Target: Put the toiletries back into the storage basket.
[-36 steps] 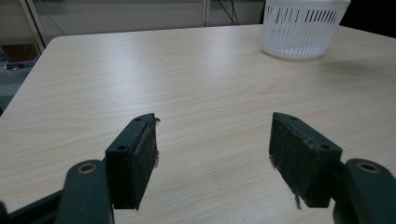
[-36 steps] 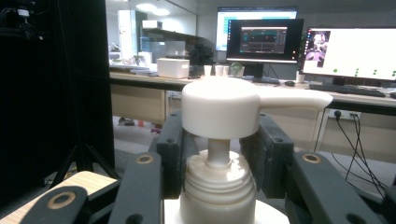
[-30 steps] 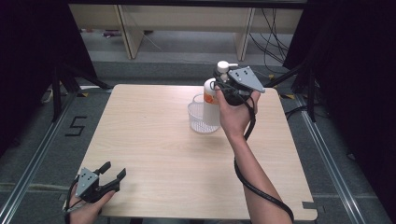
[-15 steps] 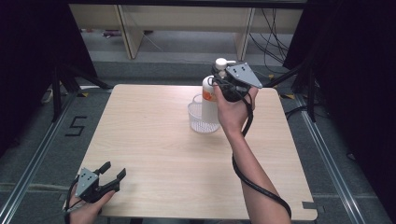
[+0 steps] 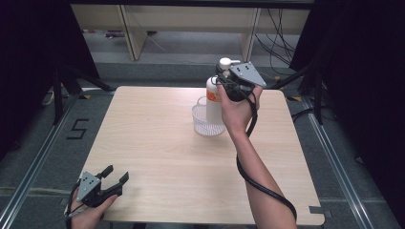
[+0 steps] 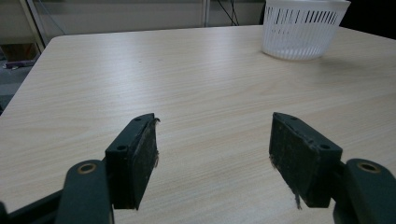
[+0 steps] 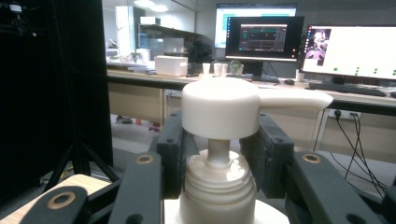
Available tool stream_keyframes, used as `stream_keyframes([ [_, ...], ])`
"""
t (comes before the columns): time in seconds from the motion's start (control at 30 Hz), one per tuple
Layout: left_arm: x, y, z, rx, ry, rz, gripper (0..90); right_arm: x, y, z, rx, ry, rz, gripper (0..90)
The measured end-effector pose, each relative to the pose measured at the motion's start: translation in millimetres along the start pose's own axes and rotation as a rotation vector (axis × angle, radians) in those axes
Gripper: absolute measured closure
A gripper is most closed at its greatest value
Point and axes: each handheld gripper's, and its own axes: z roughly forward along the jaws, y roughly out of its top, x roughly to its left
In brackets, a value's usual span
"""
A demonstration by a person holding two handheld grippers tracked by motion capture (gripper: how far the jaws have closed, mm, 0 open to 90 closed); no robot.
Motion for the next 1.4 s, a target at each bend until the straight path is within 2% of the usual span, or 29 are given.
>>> stream_keyframes([
  [0.1,0.0,0.0,-0.1,0.0,0.0,0.0,31.9,-0.6,-0.2,2.0,0.001,-0.003,-0.014,61.2],
  [0.27,0.1,0.1,-0.4,0.003,0.0,-0.001,31.9,0.4,-1.5,5.1,0.005,-0.004,-0.002,61.2],
  [0.67,0.2,0.1,-0.5,0.001,-0.001,-0.003,31.9,0.2,-3.9,12.0,0.013,-0.002,-0.014,61.2],
  [1.0,0.1,0.1,-0.5,0.002,-0.001,-0.004,31.9,0.6,-6.0,15.3,0.022,-0.005,-0.011,61.2],
  [1.03,0.1,0.3,-0.9,0.009,0.003,-0.002,31.9,1.1,-6.3,15.7,0.025,-0.003,0.002,61.2],
  [1.1,-0.3,-0.1,-0.4,0.0,0.002,-0.012,31.9,0.4,-6.5,16.9,0.024,-0.009,-0.007,61.2],
  [1.4,0.5,-0.3,0.5,-0.009,-0.005,-0.006,31.8,2.1,-3.4,19.5,0.02,-0.01,0.003,61.2],
])
